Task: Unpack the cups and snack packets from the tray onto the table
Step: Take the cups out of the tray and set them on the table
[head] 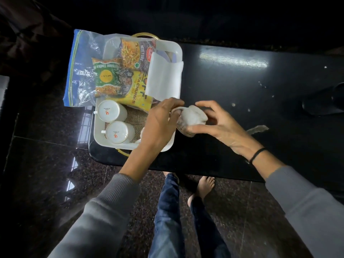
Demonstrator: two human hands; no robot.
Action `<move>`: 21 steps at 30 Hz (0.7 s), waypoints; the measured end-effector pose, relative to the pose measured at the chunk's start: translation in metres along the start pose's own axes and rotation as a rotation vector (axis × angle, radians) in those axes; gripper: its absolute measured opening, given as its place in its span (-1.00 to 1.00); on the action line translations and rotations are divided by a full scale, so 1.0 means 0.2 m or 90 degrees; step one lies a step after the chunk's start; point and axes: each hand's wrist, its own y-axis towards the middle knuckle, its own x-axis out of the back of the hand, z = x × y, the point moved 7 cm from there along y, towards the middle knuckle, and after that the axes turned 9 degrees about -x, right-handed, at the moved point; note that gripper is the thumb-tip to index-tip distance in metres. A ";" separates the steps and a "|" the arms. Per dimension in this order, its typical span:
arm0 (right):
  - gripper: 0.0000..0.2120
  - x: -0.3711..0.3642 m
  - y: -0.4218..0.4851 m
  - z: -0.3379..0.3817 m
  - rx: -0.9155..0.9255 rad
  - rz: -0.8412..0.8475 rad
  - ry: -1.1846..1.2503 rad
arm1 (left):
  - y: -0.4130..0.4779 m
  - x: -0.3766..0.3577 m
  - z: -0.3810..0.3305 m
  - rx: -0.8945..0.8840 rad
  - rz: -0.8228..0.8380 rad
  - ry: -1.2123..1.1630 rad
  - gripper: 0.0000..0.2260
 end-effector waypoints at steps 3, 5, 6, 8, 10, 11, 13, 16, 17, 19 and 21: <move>-0.46 0.08 -0.09 -0.21 -0.109 -0.006 0.192 | -0.06 -0.17 0.02 0.109 0.063 -0.116 -0.82; -0.64 0.10 -0.15 -0.32 -0.182 -0.023 0.271 | -0.13 -0.30 0.03 0.188 0.110 -0.180 -0.85; -0.72 0.10 -0.17 -0.37 -0.218 -0.025 0.295 | -0.16 -0.35 0.03 0.219 0.119 -0.198 -0.87; -0.78 0.09 -0.21 -0.45 -0.292 -0.031 0.329 | -0.23 -0.44 0.04 0.284 0.118 -0.240 -0.93; -0.73 0.08 -0.24 -0.51 -0.362 -0.036 0.331 | -0.28 -0.51 0.06 0.342 0.110 -0.265 -0.88; -0.67 0.08 -0.24 -0.53 -0.387 -0.033 0.330 | -0.30 -0.53 0.06 0.361 0.105 -0.266 -0.84; -0.60 0.06 -0.25 -0.54 -0.417 -0.022 0.337 | -0.32 -0.54 0.08 0.380 0.095 -0.254 -0.81; -0.58 0.05 -0.24 -0.56 -0.450 -0.018 0.352 | -0.33 -0.55 0.09 0.388 0.084 -0.231 -0.80; -0.58 0.05 -0.24 -0.57 -0.460 -0.016 0.354 | -0.32 -0.55 0.09 0.387 0.082 -0.222 -0.80; -0.61 0.04 -0.22 -0.58 -0.478 -0.013 0.353 | -0.32 -0.55 0.10 0.388 0.082 -0.209 -0.82; -0.61 0.03 -0.20 -0.59 -0.489 -0.017 0.352 | -0.31 -0.55 0.11 0.396 0.084 -0.203 -0.84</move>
